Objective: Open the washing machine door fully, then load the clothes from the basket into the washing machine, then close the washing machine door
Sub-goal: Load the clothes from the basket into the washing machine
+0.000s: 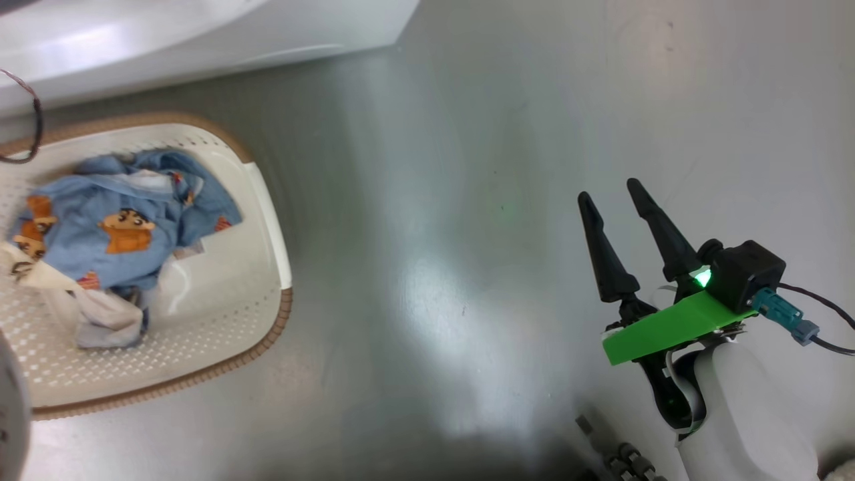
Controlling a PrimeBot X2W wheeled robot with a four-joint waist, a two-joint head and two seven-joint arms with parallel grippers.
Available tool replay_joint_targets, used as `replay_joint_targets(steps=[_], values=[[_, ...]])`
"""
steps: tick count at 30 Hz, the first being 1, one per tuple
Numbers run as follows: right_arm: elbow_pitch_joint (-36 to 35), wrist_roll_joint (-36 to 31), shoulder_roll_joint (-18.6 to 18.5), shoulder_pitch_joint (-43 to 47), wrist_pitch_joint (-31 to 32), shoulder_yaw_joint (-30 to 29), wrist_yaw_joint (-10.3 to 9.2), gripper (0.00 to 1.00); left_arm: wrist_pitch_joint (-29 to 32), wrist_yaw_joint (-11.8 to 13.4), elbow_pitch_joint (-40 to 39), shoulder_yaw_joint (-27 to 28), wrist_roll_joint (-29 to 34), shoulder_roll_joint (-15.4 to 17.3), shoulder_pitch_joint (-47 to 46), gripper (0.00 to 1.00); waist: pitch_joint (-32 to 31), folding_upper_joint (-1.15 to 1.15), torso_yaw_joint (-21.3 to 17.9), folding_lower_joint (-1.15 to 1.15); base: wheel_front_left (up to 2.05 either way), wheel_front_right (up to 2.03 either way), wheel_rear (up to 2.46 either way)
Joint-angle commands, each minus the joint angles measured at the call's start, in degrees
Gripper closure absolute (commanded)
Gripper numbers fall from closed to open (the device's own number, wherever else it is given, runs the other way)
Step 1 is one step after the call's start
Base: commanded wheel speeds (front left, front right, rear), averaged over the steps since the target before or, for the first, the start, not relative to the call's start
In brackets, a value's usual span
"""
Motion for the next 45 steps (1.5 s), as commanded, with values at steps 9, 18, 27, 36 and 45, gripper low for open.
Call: replay_joint_targets(steps=[9,18,27,36,45], values=[[-0.18,-0.14,-0.12,2.89,-0.27,-0.32,0.36,0.00,-0.67,0.55,-9.66,2.07,-1.96,0.67,11.80,0.00,-5.47,0.00,2.13,0.00,0.00,0.00,0.00],[1.01,-0.26,-0.17,4.00,-0.27,-0.88,0.36,0.00,-0.68,0.23,-20.52,4.86,-2.53,-0.87,26.48,0.00,-11.72,0.00,2.91,0.00,0.00,0.00,0.00],[1.53,-0.53,-0.05,5.30,-0.27,-1.41,0.36,0.00,-0.68,0.45,-32.94,8.16,-1.64,-3.58,41.38,0.00,-17.58,0.00,2.79,0.00,0.00,0.00,0.00],[1.72,-0.95,0.11,7.03,-0.27,-1.07,0.36,0.00,-0.69,0.63,-43.10,12.09,-0.19,-6.63,54.34,0.00,-23.55,0.00,2.08,0.00,0.00,0.00,0.00],[2.54,-1.43,0.45,8.80,-0.27,-0.65,0.36,0.00,-0.69,1.46,-50.74,14.56,2.04,-8.87,67.06,0.00,-29.88,0.00,1.36,0.00,0.00,0.00,0.00]])
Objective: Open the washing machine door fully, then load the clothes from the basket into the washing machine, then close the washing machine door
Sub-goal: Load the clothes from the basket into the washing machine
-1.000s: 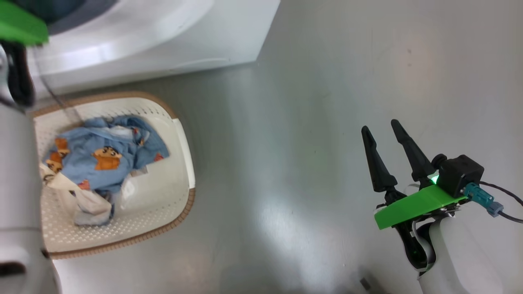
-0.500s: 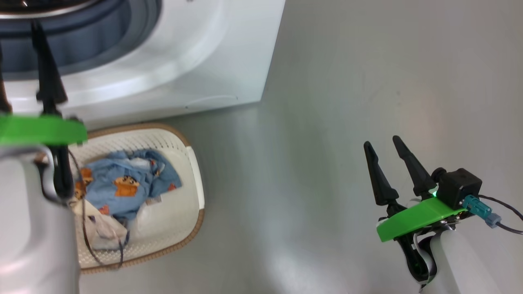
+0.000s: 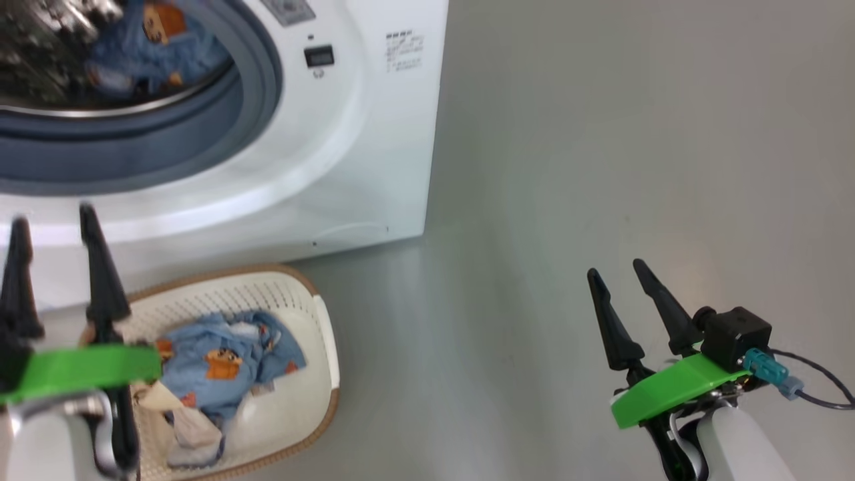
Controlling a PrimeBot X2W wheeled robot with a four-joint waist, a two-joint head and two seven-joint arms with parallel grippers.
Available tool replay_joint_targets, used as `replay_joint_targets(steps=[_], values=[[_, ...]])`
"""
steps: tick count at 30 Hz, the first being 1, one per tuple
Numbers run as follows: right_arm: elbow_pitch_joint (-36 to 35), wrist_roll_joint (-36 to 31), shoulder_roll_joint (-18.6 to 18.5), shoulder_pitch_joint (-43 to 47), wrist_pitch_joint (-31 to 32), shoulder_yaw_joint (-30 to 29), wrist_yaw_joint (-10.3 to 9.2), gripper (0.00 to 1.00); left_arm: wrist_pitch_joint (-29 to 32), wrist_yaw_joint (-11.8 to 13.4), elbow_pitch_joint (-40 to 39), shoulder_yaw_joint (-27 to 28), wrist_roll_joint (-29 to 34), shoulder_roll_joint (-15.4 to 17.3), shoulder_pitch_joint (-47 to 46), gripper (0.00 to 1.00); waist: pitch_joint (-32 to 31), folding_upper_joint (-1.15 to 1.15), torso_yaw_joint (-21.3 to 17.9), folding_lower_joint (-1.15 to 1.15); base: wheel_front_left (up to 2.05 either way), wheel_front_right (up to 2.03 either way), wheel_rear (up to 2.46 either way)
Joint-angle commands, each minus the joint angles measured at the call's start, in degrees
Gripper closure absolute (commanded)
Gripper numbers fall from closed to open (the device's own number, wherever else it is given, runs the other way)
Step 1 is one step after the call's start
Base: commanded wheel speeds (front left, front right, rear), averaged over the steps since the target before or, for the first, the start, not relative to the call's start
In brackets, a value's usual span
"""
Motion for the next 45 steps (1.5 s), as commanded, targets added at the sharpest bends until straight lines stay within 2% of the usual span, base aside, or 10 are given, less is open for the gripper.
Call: replay_joint_targets(steps=[1,6,13,25,38,45], values=[[-1.04,-0.65,0.32,1.49,-0.27,1.30,0.36,0.00,-0.29,0.79,-2.14,1.88,0.59,1.17,1.67,0.00,-2.93,0.00,-0.57,0.00,0.00,0.00,0.00],[-1.09,-1.55,0.09,3.10,-0.27,1.08,0.36,0.00,-0.29,0.50,-5.17,1.81,1.14,0.68,8.25,0.00,-6.13,0.00,-0.72,0.00,0.00,0.00,0.00],[-1.38,-2.40,0.22,5.74,-0.27,0.33,0.36,0.00,-0.29,1.64,-7.31,1.44,0.72,0.42,15.55,0.00,-9.99,0.00,0.30,0.00,0.00,0.00,0.00],[-1.44,-2.59,0.47,7.40,-0.27,0.21,0.36,0.00,-0.29,5.63,-10.14,-3.70,1.13,0.39,25.41,0.00,-13.45,0.00,0.89,0.00,0.00,0.00,0.00],[-1.74,-3.76,0.31,8.14,-0.27,-0.15,0.36,0.00,-0.29,9.42,-9.89,-7.80,-1.42,0.38,32.02,0.00,-15.52,0.00,0.93,0.00,0.00,0.00,0.00],[-1.97,-4.07,0.03,8.51,-0.27,-0.49,0.36,0.00,-0.29,9.79,-9.84,-9.07,-1.44,0.38,33.05,0.00,-16.24,0.00,1.35,0.00,0.00,0.00,0.00]])
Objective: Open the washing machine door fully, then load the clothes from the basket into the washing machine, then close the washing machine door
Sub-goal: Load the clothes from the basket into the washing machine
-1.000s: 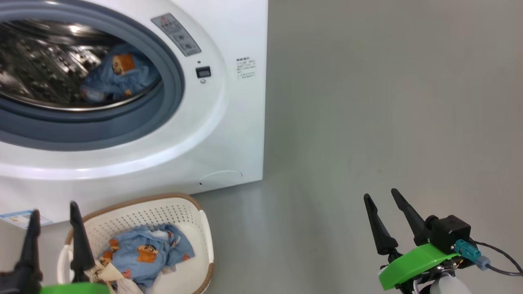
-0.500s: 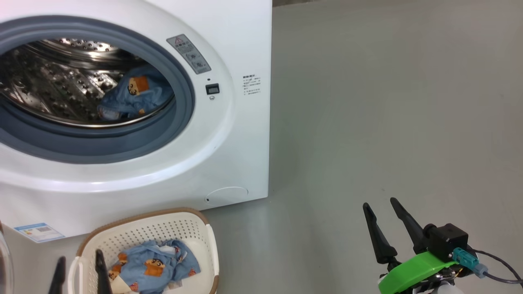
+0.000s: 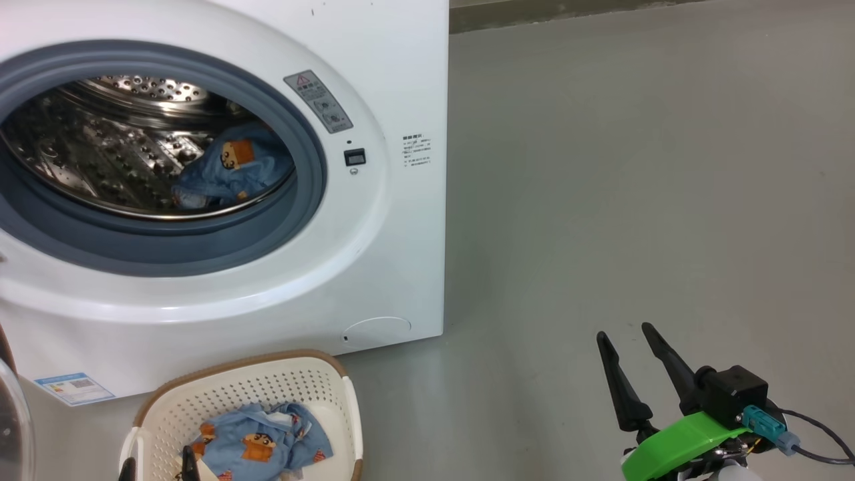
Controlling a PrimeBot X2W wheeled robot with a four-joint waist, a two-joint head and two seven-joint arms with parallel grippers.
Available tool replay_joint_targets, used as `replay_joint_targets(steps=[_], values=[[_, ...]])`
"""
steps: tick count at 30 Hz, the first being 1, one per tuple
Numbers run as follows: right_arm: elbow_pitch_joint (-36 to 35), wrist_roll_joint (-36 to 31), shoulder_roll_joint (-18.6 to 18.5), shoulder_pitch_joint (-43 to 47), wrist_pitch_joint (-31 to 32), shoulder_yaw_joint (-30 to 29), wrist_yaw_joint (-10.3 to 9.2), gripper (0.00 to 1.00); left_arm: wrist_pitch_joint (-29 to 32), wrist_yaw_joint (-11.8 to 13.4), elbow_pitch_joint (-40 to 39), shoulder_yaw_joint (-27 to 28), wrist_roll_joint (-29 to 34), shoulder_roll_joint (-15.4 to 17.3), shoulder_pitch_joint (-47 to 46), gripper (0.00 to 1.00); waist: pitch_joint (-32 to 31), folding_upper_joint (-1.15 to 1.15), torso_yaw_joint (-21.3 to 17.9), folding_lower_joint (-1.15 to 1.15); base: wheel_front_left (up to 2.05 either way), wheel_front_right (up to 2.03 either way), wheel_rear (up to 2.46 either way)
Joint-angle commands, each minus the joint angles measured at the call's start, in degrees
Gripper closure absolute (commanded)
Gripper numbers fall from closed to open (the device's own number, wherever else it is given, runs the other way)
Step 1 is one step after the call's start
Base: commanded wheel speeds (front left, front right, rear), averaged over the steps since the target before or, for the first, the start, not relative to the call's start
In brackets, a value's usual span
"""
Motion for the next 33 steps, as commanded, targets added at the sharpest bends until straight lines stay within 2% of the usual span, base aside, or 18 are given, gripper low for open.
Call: replay_joint_targets(steps=[1,20,33], values=[[-1.62,-0.52,-0.28,0.49,-0.28,1.09,0.36,0.00,-0.30,0.36,-1.24,1.71,-0.32,0.65,-0.78,0.00,-0.12,0.00,0.09,0.00,0.00,0.00,0.00],[-2.14,-0.75,-0.24,0.64,-0.28,0.81,0.36,0.00,-0.30,0.03,-0.57,1.70,-1.16,0.64,-1.00,0.00,0.71,0.00,0.76,0.00,0.00,0.00,0.00],[-3.03,-0.20,-0.31,-0.53,-0.28,0.35,0.36,0.00,-0.30,-1.34,5.29,-0.44,-3.10,0.64,-6.94,0.00,8.34,0.00,0.69,0.00,0.00,0.00,0.00]])
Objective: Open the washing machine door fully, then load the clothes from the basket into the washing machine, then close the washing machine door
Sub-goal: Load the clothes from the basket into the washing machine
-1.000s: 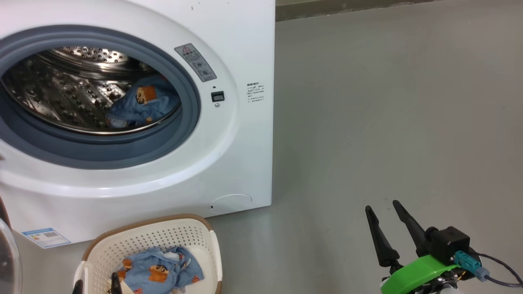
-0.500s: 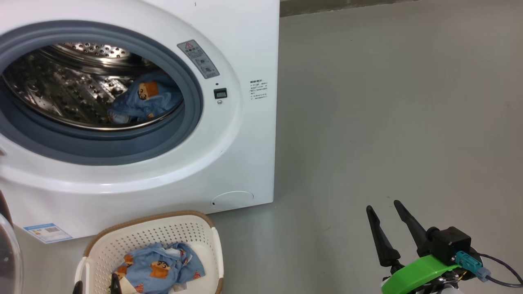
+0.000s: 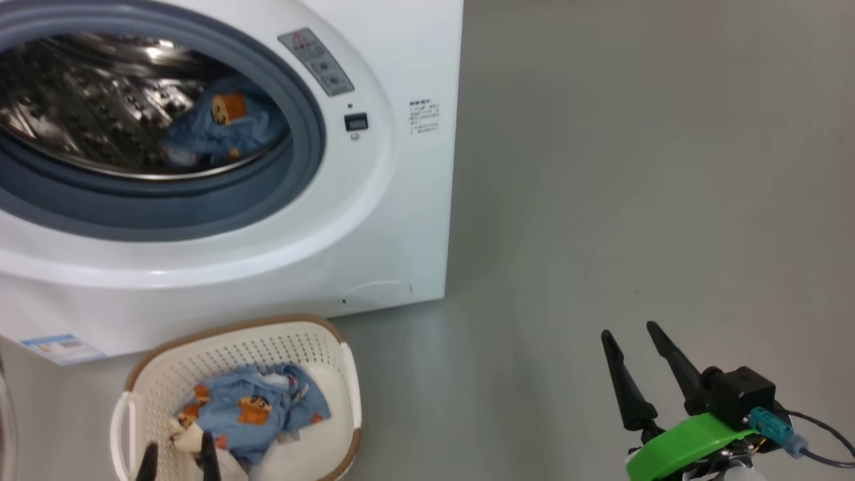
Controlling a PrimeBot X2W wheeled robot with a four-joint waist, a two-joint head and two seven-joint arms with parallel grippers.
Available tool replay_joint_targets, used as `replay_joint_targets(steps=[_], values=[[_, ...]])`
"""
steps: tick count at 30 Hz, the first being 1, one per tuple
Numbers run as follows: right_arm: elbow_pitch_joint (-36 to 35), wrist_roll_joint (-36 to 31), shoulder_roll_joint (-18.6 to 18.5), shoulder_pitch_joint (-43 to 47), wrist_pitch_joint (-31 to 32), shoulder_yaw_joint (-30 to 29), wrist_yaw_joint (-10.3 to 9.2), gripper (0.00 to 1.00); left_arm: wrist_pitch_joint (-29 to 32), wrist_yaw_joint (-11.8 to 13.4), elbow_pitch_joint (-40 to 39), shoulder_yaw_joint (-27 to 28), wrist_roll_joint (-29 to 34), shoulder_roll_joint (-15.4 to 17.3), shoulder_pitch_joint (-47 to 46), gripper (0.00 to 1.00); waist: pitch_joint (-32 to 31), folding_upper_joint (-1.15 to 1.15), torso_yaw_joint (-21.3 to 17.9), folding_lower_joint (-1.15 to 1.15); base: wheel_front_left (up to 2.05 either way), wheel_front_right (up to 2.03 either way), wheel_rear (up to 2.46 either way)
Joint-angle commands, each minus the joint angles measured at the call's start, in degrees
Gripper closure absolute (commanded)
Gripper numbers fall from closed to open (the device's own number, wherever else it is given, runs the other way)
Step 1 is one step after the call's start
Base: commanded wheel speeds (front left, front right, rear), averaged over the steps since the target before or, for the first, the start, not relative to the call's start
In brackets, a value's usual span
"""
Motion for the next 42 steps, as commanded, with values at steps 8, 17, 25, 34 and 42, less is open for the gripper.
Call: replay_joint_targets(steps=[8,17,25,34,42], values=[[-3.18,0.17,-1.23,-3.52,-0.28,0.02,0.36,0.00,-0.32,-1.56,4.38,1.82,-0.31,0.59,-10.72,0.00,10.54,0.00,-0.82,0.00,0.00,0.00,0.00],[-5.03,0.69,-1.33,-6.93,-0.28,-0.19,0.36,0.00,-0.32,-4.23,11.73,5.42,2.34,0.59,-21.86,0.00,20.98,0.00,-2.37,0.00,0.00,0.00,0.00],[-6.01,1.11,-1.43,-9.22,-0.28,-0.12,0.36,0.00,-0.32,-5.48,18.88,7.88,4.27,0.90,-30.15,0.00,28.80,0.00,-2.84,0.00,0.00,0.00,0.00],[-8.11,1.29,-1.89,-11.13,-0.28,-0.24,0.36,0.00,-0.32,-6.73,27.73,9.36,5.40,2.67,-38.81,0.00,36.27,0.00,-2.94,0.00,0.00,0.00,0.00],[-9.02,1.35,-1.36,-11.69,-0.28,-0.08,0.36,0.00,-0.32,-7.29,38.37,8.84,6.77,6.39,-45.89,0.00,40.84,0.00,-3.01,0.00,0.00,0.00,0.00]])
